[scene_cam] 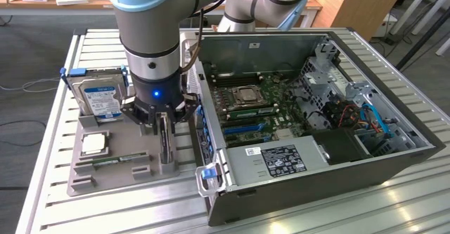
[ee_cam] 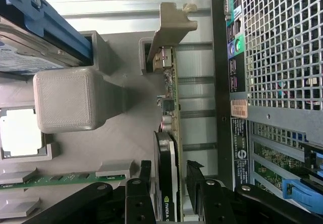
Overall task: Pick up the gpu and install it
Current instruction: 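Pick up the gpu and move the gpu toward the slot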
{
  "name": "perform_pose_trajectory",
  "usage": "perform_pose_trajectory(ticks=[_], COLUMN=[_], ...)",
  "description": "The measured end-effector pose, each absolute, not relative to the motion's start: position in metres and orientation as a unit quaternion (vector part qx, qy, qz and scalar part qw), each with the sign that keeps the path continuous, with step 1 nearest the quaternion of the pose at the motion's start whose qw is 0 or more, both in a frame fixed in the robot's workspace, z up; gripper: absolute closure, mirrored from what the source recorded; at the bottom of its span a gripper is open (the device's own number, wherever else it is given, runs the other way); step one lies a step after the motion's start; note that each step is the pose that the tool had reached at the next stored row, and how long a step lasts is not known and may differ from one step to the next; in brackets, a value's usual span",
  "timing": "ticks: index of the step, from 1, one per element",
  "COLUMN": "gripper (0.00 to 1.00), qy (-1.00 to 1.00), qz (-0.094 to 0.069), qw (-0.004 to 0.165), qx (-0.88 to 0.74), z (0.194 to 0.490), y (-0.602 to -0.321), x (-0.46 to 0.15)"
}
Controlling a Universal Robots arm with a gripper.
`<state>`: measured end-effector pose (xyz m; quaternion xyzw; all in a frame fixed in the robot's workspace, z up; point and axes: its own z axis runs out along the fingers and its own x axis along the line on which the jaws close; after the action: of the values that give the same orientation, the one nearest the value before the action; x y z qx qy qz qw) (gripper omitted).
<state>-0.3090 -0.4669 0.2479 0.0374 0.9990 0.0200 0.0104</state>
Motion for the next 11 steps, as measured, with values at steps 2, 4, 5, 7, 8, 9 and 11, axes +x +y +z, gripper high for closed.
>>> perform_pose_trajectory(ticks=[2,4,5,7,8,9,11], gripper=[0.58,0.58,0.58,0.58,0.58,0.58,0.58], qy=[0.999,0.999,0.999,0.999,0.999,0.999,0.999], qz=[0.02,0.02,0.02,0.02,0.02,0.02,0.02], qw=[0.01,0.011,0.011,0.011,0.01,0.01,0.01], qx=[0.037,0.037,0.037,0.037,0.037,0.037,0.037], z=[0.2479,0.2467,0.2458,0.2443,0.2441,0.2441,0.2441], y=[-0.4669,-0.4668,-0.4668,-0.4668,-0.4669,-0.4669,-0.4669], x=[-0.309,-0.3089,-0.3089,-0.3089,-0.309,-0.309,-0.309])
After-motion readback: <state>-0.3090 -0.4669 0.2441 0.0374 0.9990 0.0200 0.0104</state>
